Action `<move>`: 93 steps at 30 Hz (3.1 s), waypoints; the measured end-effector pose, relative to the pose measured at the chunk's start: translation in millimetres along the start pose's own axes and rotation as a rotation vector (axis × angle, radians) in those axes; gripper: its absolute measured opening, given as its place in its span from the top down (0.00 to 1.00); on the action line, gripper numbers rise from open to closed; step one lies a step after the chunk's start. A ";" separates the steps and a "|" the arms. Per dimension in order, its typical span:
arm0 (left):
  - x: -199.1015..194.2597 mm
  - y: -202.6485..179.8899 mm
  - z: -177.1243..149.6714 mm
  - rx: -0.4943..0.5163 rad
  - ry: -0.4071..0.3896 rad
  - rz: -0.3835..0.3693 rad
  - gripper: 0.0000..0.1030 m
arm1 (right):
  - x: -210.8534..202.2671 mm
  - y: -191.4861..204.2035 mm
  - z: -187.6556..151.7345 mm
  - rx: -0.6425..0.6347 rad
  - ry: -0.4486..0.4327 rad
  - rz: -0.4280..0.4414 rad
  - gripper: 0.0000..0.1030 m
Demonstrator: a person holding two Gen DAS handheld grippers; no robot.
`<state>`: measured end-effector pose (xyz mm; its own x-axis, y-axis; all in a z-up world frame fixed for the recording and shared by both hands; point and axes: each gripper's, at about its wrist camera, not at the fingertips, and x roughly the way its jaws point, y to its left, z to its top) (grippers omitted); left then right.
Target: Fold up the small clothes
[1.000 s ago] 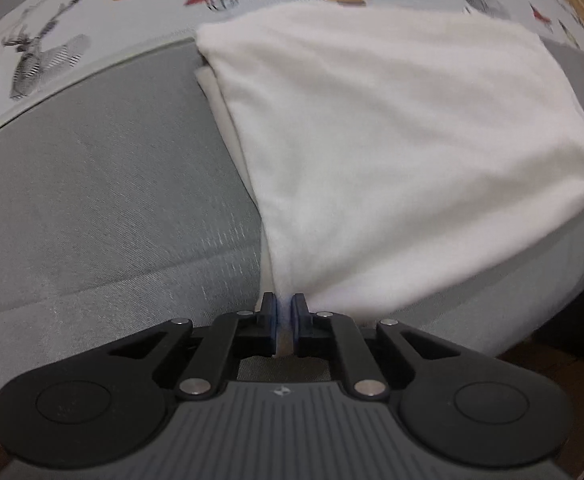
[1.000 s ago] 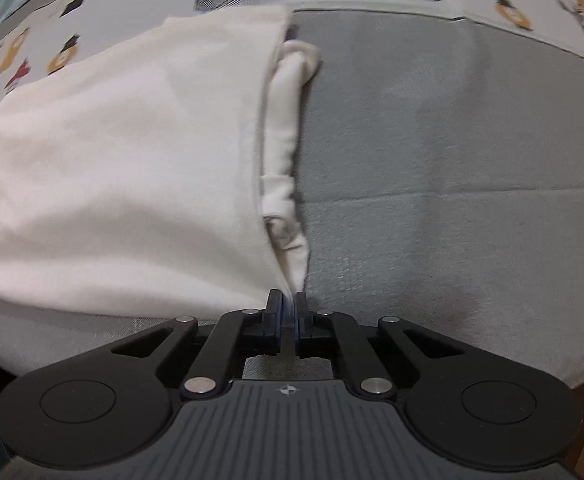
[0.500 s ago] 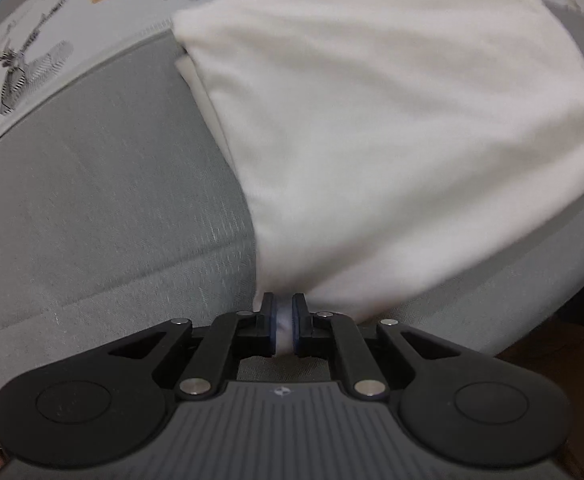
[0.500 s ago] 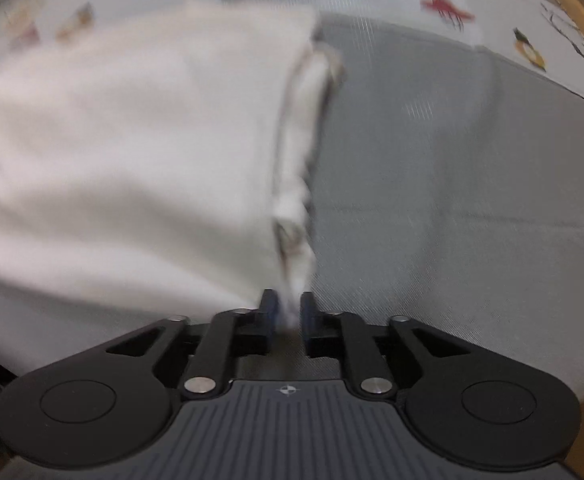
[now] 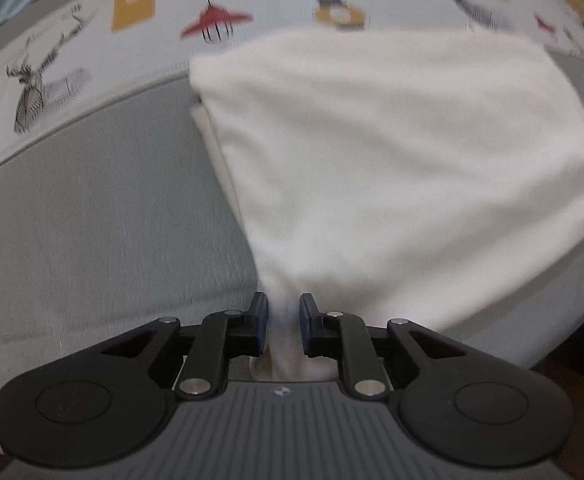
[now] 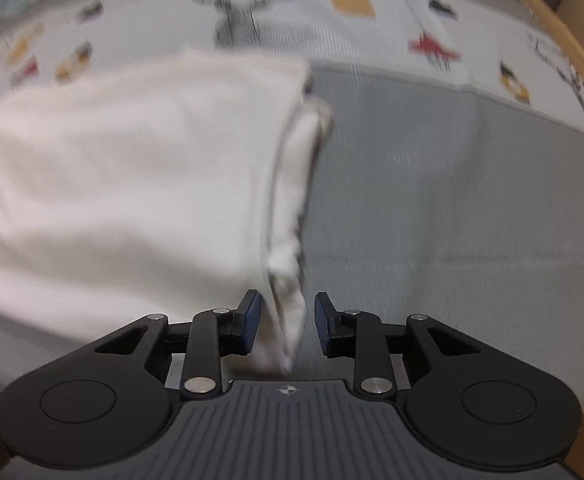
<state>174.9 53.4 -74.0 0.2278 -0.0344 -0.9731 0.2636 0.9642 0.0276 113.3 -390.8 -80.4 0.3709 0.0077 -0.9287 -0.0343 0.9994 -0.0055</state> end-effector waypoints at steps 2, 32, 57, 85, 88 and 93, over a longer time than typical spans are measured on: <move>6.0 1.5 -0.1 -0.009 0.027 0.013 0.80 | 8.3 1.8 -1.7 -0.009 0.032 -0.031 0.66; -125.6 21.8 -46.8 -0.281 -0.460 0.128 0.48 | -132.6 141.0 -18.0 -0.136 -0.579 0.194 0.83; -106.2 114.6 -89.9 -0.466 -0.362 0.146 0.48 | -11.4 411.9 -53.7 -0.682 -0.173 0.344 0.58; 3.6 64.5 -3.6 -0.575 -0.150 -0.511 0.16 | -95.6 313.2 -27.4 -0.483 -0.364 0.478 0.97; 13.5 61.8 11.8 -0.598 -0.149 -0.494 0.31 | -98.3 307.4 -26.8 -0.490 -0.369 0.484 0.97; 23.5 57.2 24.8 -0.574 -0.148 -0.408 0.82 | -99.3 306.1 -28.5 -0.493 -0.363 0.491 0.97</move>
<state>218.6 101.3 -89.6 0.3512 -0.4179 -0.8379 -0.1699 0.8516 -0.4959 39.5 -86.6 -0.5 0.4835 0.5405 -0.6885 -0.6497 0.7487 0.1315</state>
